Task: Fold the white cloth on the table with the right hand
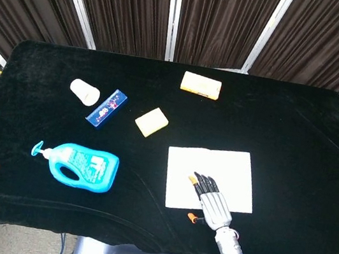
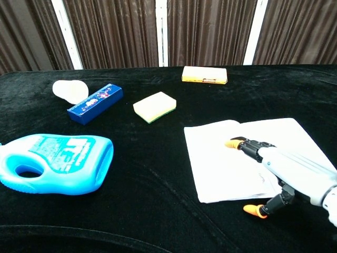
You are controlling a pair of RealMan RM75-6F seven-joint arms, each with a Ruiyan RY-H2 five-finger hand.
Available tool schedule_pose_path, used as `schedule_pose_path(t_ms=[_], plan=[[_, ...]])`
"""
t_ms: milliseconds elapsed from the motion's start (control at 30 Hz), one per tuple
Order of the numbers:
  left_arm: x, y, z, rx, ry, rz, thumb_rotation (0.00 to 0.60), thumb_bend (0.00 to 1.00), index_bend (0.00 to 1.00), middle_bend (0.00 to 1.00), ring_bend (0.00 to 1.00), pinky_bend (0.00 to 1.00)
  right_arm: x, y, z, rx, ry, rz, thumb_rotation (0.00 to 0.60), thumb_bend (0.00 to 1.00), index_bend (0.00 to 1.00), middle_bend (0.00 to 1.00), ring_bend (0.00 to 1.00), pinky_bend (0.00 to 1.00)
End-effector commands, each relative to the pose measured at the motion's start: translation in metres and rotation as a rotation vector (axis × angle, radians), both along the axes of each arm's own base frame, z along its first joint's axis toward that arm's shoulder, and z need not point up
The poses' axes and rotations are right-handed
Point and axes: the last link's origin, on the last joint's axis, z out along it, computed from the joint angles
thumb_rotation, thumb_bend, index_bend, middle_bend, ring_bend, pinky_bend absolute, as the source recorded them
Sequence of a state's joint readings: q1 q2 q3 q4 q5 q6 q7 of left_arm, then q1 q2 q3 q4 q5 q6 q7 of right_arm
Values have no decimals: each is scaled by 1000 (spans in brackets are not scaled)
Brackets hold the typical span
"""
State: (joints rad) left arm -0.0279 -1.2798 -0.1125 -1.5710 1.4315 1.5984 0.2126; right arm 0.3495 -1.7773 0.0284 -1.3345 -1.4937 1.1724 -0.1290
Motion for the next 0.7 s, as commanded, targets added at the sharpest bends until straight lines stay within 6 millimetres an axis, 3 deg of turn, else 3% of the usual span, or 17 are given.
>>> schedule_pose_path(t_ms=[33, 567, 700], plan=[[0, 0, 0, 1, -3, 2, 600, 177, 0, 0, 0, 0, 0, -2, -3, -16, 6, 2, 600, 86, 0, 0, 0, 0], [-2, 1, 3, 10, -22, 10, 600, 178, 0, 0, 0, 0, 0, -13, -17, -113, -21, -30, 600, 91, 0, 0, 0, 0], [-1, 1, 3, 11, -26, 7, 600, 178, 0, 0, 0, 0, 2, -12, -18, -133, -70, -39, 600, 210, 0, 0, 0, 0]])
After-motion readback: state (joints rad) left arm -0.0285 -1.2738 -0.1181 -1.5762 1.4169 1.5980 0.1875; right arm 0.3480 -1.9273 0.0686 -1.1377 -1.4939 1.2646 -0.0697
